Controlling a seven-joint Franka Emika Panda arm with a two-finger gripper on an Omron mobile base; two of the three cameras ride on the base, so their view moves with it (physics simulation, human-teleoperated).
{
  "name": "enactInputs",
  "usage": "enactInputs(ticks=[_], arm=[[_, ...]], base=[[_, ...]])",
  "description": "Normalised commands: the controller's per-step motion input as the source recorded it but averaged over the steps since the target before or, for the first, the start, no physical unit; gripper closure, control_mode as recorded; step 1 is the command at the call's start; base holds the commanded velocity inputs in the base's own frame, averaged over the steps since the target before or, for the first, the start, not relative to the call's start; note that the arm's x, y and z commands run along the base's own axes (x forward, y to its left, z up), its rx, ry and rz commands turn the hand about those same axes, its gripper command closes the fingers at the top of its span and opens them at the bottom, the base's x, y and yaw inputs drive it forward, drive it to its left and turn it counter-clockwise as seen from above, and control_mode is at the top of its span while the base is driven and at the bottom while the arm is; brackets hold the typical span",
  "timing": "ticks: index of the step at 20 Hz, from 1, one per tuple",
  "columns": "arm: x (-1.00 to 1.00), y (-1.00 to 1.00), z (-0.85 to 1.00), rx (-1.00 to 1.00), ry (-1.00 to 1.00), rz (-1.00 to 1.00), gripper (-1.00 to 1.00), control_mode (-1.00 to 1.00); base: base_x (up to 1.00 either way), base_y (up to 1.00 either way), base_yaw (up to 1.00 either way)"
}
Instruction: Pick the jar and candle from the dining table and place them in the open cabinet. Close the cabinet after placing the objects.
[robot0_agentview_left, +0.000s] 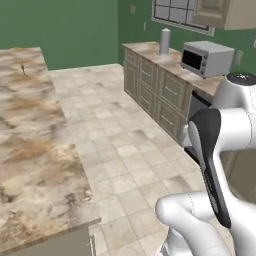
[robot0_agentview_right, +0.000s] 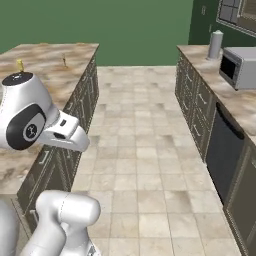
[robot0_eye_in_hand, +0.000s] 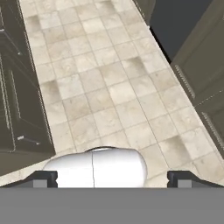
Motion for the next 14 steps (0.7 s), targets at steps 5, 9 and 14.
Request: enactInputs(ticks=[5,9,14], arm=[[0.0,0.0,0.0,0.0,0.0,0.0,-1.0,1.0],[0.0,0.0,0.0,0.0,0.0,0.0,-1.0,1.0],[0.0,0.0,0.0,0.0,0.0,0.0,-1.0,1.0]], base=[[0.51,-0.77,0.24],[0.56,-0.9,0.28],[0.71,-0.8,0.34]])
